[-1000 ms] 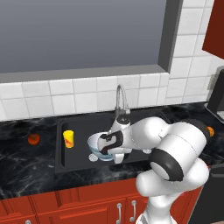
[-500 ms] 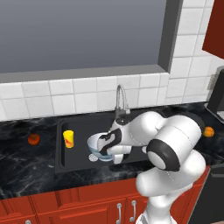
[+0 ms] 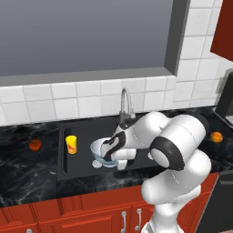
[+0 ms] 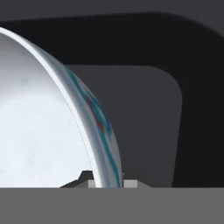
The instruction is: Remove the tomato and orange from the sink. Then move the bowl and cup from the counter to the sink for washing.
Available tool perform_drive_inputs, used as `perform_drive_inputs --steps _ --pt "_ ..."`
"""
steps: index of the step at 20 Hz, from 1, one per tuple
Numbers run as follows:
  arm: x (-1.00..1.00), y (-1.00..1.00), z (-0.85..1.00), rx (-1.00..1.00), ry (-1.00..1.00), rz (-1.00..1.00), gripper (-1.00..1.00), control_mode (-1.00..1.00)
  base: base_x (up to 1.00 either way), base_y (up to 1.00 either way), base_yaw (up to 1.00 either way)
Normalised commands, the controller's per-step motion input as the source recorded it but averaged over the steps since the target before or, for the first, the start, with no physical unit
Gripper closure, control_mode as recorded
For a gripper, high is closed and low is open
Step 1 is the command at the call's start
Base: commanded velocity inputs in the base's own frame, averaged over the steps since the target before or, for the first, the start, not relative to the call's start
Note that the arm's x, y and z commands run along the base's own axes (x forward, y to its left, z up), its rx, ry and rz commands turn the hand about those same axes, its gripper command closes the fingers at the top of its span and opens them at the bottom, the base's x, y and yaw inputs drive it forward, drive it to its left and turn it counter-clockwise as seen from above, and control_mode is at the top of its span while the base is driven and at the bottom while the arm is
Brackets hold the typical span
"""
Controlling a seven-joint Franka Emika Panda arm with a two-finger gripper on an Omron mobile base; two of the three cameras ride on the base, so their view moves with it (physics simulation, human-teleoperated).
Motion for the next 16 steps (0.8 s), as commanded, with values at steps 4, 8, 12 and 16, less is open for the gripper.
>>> perform_drive_inputs --steps 4,8,12,16 --pt "0.13 0.00 0.00 0.00 -0.02 0.00 1.00 -1.00 0.00 0.00 0.00" --pt "0.13 0.02 -0.01 0.00 -0.01 0.00 1.00 -1.00 0.00 0.00 0.00" --pt "0.14 0.03 -0.02 0.00 0.00 0.00 1.00 -1.00 0.00 0.00 0.00" --pt "0.15 0.06 -0.05 0.00 -0.02 0.00 1.00 -1.00 0.00 0.00 0.00"
